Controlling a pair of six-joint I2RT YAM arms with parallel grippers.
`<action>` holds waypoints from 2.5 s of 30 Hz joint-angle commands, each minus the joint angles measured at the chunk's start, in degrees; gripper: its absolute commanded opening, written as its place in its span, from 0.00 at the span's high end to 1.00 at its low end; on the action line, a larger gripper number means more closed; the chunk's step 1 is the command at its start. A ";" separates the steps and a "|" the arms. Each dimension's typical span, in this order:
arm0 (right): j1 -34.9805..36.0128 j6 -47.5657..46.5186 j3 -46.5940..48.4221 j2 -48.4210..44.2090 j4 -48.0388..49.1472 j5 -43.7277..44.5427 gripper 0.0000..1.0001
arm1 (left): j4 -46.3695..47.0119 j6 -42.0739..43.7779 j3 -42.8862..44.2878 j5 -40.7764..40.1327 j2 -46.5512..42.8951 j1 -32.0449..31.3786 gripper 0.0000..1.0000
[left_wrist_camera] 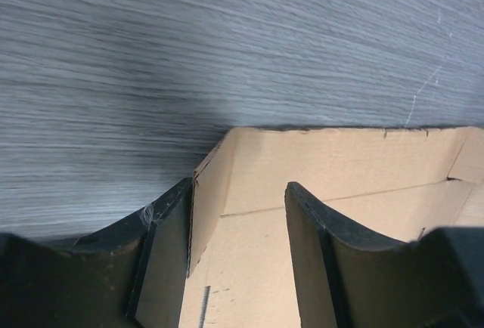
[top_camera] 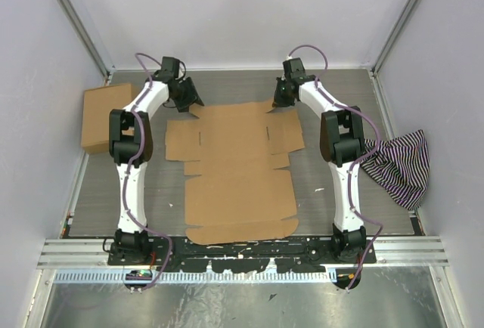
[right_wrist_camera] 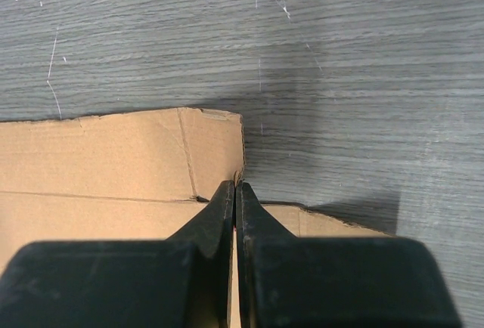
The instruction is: Fold the paper box
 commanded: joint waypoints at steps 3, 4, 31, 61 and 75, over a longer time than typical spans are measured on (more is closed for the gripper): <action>0.49 -1.76 2.60 -1.76 -0.69 -2.67 0.97 | 1.14 -0.32 2.61 1.99 -0.56 -3.25 0.43; 0.62 -1.91 2.93 -1.74 -0.80 -2.65 0.96 | 1.04 -0.44 3.00 1.94 -0.39 -3.59 0.44; 3.06 -4.41 11.94 3.14 -0.70 -10.84 0.55 | -0.28 -2.51 6.17 1.83 8.16 -5.44 0.47; 4.56 -2.68 10.77 1.21 1.95 -8.33 0.51 | -4.64 -0.49 4.85 3.01 -3.79 -1.11 0.39; 0.98 -0.36 -32.12 -38.42 2.10 4.80 0.17 | 8.48 -7.11 -46.97 -0.77 -49.23 -0.75 0.29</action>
